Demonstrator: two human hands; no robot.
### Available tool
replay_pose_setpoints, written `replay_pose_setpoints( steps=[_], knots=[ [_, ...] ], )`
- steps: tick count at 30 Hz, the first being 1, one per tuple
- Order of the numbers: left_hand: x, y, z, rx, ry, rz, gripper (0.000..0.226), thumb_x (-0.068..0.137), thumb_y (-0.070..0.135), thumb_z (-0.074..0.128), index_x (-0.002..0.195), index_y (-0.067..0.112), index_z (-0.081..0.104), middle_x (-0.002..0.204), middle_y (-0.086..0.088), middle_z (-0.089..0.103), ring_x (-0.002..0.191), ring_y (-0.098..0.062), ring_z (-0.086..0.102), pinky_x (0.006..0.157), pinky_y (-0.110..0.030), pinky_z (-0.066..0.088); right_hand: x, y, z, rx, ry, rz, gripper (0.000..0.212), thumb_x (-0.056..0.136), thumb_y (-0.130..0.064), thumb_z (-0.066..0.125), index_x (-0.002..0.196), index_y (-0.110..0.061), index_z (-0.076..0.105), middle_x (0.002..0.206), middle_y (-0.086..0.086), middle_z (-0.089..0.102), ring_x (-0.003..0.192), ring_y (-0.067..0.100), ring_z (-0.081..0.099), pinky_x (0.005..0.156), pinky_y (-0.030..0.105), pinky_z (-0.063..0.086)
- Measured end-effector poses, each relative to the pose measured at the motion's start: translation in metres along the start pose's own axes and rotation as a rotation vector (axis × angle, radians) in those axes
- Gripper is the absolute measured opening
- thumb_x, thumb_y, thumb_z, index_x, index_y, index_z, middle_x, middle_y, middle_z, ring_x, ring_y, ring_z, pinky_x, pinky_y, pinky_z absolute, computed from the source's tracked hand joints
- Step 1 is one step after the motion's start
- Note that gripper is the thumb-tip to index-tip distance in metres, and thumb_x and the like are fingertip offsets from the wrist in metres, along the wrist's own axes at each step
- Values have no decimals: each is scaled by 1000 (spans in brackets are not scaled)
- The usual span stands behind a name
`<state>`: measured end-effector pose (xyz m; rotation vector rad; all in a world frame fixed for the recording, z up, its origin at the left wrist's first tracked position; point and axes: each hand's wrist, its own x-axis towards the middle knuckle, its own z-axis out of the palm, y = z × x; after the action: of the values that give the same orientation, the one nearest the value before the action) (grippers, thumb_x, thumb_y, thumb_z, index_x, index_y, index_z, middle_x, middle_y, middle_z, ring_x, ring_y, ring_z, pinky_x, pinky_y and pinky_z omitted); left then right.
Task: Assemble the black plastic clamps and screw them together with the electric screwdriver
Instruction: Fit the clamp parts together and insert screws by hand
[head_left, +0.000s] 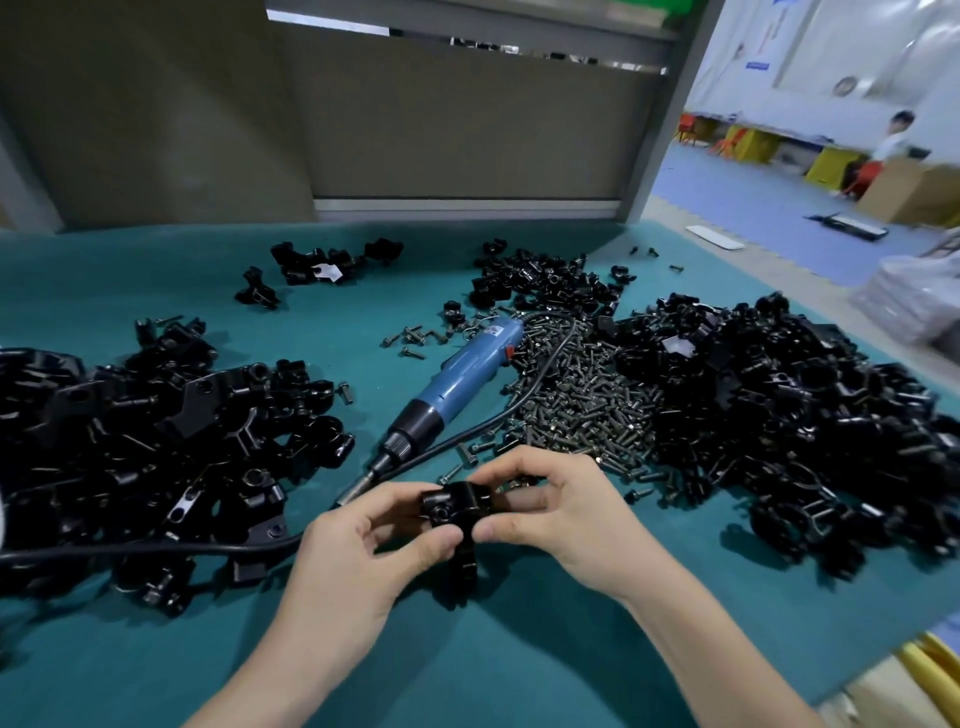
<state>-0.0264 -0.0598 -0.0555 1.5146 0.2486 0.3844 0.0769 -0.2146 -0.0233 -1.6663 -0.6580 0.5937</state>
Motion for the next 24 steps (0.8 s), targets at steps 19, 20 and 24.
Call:
replay_pose_setpoints(
  steps=[19, 20, 24],
  knots=[
    [0, 3, -5, 131, 90, 98, 32, 64, 16, 81, 86, 39, 75, 83, 8, 75, 70, -6, 71, 66, -11, 52, 91, 1, -125, -1172, 186, 11, 31, 89, 9, 51, 109, -11, 63, 99, 3, 71, 96, 21, 64, 86, 27, 49],
    [0, 3, -5, 121, 85, 100, 31, 62, 21, 79, 87, 39, 74, 84, 8, 75, 71, -6, 71, 66, -11, 52, 93, 2, -127, -1186, 175, -10, 31, 88, 8, 52, 110, -12, 61, 97, 2, 70, 94, 20, 64, 85, 28, 49],
    [-1, 2, -4, 102, 70, 94, 30, 59, 29, 77, 87, 40, 74, 86, 8, 75, 70, -8, 72, 66, -12, 52, 102, -1, -131, -1293, 63, -63, 27, 88, 0, 58, 111, -14, 58, 92, -2, 69, 81, 16, 62, 80, 32, 51]
  ],
)
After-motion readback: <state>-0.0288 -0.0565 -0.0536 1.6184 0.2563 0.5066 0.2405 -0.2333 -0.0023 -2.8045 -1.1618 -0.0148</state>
